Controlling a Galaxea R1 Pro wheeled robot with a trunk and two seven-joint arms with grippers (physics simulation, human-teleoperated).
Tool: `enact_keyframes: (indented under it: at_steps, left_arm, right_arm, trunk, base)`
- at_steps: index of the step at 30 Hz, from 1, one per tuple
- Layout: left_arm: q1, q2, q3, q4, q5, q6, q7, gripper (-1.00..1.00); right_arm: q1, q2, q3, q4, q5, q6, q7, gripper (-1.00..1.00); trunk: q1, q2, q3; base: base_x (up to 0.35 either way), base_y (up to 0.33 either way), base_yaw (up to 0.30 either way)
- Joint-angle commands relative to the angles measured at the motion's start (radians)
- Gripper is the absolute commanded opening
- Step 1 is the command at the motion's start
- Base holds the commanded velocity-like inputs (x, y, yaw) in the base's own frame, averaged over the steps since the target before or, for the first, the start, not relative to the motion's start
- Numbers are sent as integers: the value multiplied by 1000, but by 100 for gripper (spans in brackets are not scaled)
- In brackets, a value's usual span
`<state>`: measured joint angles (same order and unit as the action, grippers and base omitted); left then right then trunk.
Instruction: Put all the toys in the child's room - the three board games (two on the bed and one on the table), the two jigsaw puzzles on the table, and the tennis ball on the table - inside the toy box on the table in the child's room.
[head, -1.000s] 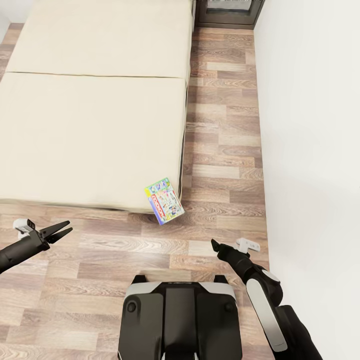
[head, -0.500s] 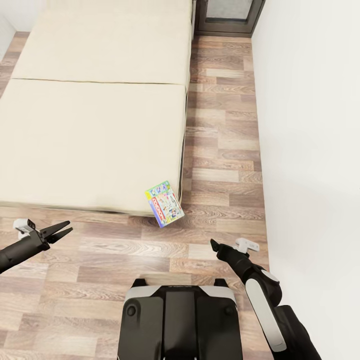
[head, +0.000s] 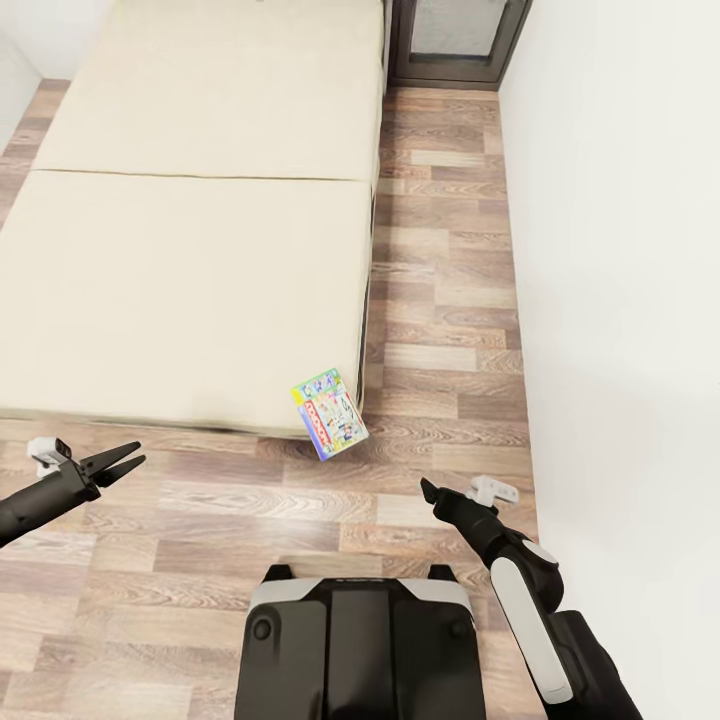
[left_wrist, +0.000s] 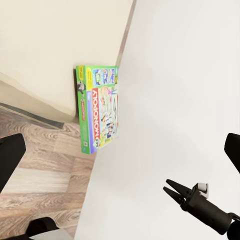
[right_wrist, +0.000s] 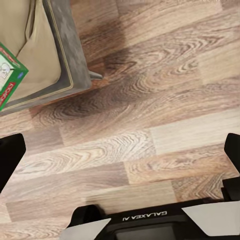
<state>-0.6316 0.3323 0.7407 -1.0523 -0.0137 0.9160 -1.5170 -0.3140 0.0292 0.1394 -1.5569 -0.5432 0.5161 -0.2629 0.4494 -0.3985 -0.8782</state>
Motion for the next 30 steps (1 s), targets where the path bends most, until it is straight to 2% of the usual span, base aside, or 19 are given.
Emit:
enact_keyframes:
  at_steps: [1,30]
  left_arm:
    - [0,0,1,0,-2,11,-5,100]
    - [0,-1,-2,0,-2,11,-6,100]
  right_arm:
    - [0,-1,0,0,-11,2,-10,100]
    - [-1,-8,-9,36,-10,2,-10,100]
  trunk:
    - [1,-1,1]
    - [1,-1,49]
  base:
    - [0,0,0]
    - [0,0,0]
